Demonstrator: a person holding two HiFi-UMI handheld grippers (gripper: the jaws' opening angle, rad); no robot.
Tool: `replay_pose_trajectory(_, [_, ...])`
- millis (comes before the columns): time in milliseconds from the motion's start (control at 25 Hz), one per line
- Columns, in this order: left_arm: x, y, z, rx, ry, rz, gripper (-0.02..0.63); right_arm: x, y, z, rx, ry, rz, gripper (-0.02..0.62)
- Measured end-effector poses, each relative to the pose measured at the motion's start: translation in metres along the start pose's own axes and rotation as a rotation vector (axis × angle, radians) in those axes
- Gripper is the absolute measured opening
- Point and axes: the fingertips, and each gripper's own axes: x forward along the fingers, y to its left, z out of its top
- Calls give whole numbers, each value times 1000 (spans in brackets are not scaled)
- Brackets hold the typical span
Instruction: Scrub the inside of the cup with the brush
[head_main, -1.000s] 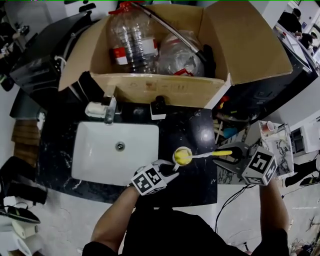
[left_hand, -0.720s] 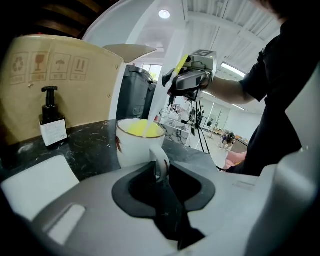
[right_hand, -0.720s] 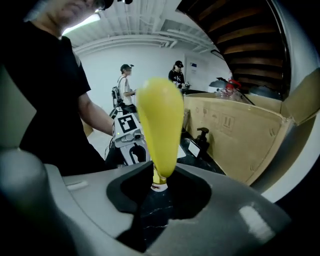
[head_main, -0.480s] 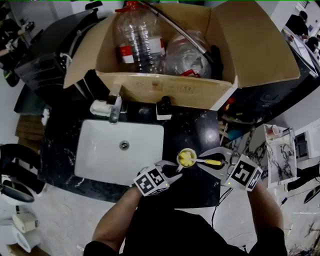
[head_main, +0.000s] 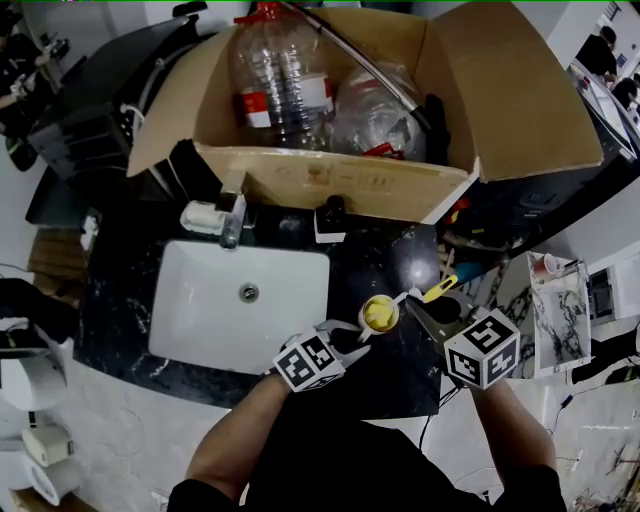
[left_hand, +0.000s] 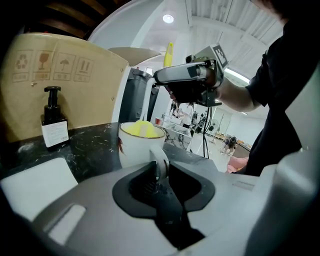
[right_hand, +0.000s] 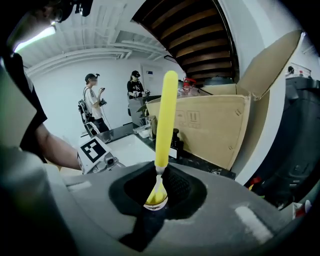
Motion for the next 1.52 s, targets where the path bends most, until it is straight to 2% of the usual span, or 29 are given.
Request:
replay_pose_trajectory(160, [1,3,6,9,-1,5,92,-18,5,9,-64,5,10,41])
replay_pose_trajectory(400, [9,-1,4,30,24,-3,92,-40,21,19,-134,56,81,40])
replay_pose_trajectory(760, [10,-2,1,37,40,-8,95,-43,27,24,-122,115,143,41])
replay_pose_trajectory(960, [11,-4,-2,40,44,-11,96,-21,30,7,-60,151,172,43])
replay_pose_trajectory(1160, [11,-4,-1,32,38,-16,97,-5,39,-7,-67,156,175,48])
replay_pose_trajectory(1320, [12,-4,-1,24,30,-14,97,5,43,-8,-57,99,170,52])
replay_pose_trajectory(1520, [12,-4,0,0,21,-20,93,3,43,11,-110,-33,122,44])
